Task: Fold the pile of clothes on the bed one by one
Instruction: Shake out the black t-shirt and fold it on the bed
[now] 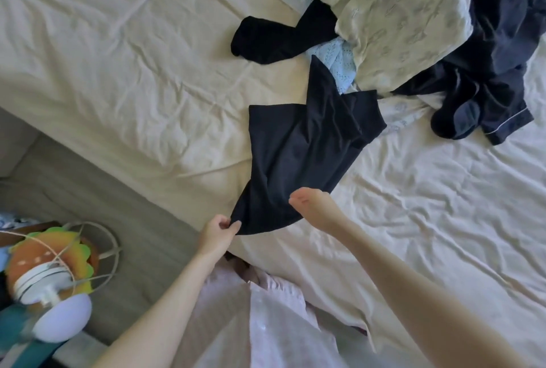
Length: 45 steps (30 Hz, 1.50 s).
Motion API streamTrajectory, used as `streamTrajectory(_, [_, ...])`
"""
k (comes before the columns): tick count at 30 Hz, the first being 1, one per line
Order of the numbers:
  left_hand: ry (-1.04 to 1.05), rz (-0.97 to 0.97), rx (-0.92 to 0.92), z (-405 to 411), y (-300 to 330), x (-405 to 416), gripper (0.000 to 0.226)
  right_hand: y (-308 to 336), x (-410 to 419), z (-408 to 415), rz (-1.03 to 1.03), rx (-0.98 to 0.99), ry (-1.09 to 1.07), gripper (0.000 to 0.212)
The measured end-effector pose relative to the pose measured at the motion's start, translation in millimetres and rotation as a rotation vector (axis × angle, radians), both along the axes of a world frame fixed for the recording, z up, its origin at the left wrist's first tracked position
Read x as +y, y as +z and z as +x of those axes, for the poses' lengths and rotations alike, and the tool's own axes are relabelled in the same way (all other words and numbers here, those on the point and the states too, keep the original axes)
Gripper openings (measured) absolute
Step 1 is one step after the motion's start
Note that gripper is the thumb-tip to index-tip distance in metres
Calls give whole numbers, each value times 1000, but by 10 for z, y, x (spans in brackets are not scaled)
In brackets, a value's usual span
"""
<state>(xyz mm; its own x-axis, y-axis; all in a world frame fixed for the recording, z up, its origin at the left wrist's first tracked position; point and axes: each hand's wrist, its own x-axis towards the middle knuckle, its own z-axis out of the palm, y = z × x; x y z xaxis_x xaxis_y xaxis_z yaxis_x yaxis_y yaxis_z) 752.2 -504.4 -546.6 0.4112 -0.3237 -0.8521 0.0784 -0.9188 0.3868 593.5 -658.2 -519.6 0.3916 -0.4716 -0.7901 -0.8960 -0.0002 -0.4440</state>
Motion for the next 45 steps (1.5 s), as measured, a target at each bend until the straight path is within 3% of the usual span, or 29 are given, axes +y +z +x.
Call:
streamTrajectory(3, [-213,-177,-188,28,41,-145,17,-85,-48,107,-122,3,-87,26])
streamTrajectory(6, [-311,-418,-201,-27,191,-231,27,-103,36,250,-136,-65,-284,36])
streamTrajectory(11, [-622,-475,-147,-312,319,8,25,-157,307,326,-122,-6,-314,34])
streamTrajectory(13, [-639,-445,-109,-392,301,118,31,-186,339,276,-111,11,-410,26])
streamTrajectory(16, [-551,-385,-115,-381,254,163,39,-165,397,84,-13,-166,-762,30])
streamTrajectory(20, [-549,-316,-57,-330,219,87,33,-96,462,-496,66,-359,-1376,18])
streamTrajectory(23, [-693,-271,63,-405,219,16,24,-154,576,-997,52,-195,-1740,16])
streamTrajectory(26, [-835,-225,157,-561,201,-58,13,-283,723,-1326,148,-28,-1843,16])
streamTrajectory(28, [-947,-231,66,-639,143,-104,29,-344,731,-1407,134,67,-1770,18])
streamTrajectory(31, [-1034,-328,-233,-668,35,-173,54,-355,647,-1353,-213,285,-1375,21])
streamTrajectory(33, [-1056,-372,-357,-664,-29,-297,63,-341,584,-1237,-436,186,-1012,17])
streamTrajectory(37, [-1186,-496,-556,-673,-219,-782,68,-368,389,-990,-640,-50,-420,20])
streamTrajectory(39, [-1274,-458,-537,-658,-325,-1043,59,-386,193,-871,-745,-106,-196,24])
streamTrajectory(42, [-1244,-291,-362,-621,-317,-1269,33,-366,-131,-712,-787,-171,10,26])
streamTrajectory(45, [-1127,-403,-285,-532,-86,-1209,22,-266,-352,-553,-693,-228,121,31])
